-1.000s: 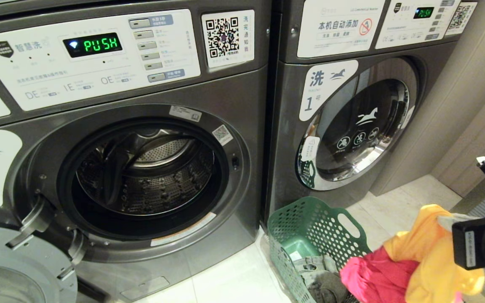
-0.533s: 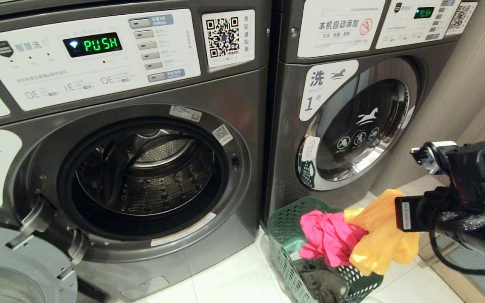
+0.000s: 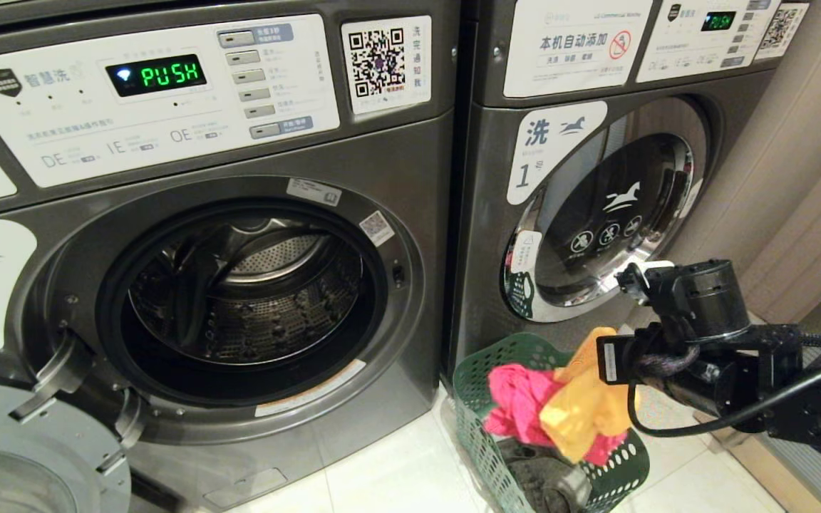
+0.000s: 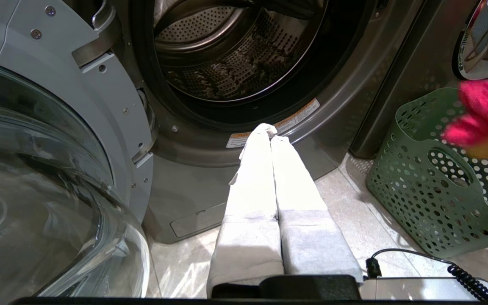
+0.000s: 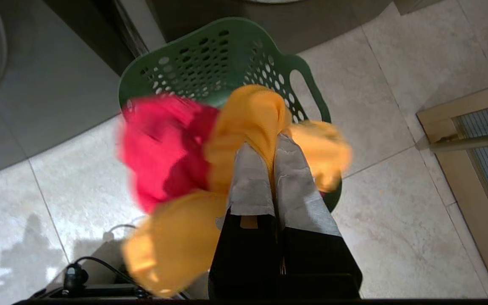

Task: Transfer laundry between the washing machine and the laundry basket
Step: Pick a cloth and place it into the basket

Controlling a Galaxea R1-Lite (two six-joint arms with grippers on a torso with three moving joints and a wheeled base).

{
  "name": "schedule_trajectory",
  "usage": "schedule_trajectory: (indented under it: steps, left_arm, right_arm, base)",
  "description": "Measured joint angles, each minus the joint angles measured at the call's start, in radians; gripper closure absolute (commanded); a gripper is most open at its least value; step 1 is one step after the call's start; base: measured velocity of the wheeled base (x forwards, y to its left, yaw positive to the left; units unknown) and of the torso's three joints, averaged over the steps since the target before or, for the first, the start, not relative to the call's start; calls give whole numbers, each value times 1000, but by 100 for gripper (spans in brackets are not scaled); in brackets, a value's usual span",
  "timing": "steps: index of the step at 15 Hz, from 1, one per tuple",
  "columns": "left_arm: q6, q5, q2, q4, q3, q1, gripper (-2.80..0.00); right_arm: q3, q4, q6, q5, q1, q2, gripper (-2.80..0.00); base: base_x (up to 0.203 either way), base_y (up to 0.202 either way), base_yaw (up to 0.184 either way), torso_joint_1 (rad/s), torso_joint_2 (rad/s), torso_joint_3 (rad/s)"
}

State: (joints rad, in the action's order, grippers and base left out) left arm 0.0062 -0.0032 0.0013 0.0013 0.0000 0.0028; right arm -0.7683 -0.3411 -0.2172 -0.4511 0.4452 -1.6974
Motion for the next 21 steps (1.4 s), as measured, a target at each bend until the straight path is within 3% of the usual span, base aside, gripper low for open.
schedule_trajectory:
  steps: [5,11,21]
  left_arm:
    - [0,0,0,0,0,0,0]
    - [0,0,0,0,0,0,0]
    - [0,0,0,0,0,0,0]
  right_arm:
    - [8,-1,-6,3,-58,-56,0]
    - [43,-101,-5,14,-69,-129,0]
    - [66,-130,-3,16,-82,-189,0]
  base:
    - [0,0,0,0,0,0]
    - [0,0,0,0,0,0]
    - [0,0,0,0,0,0]
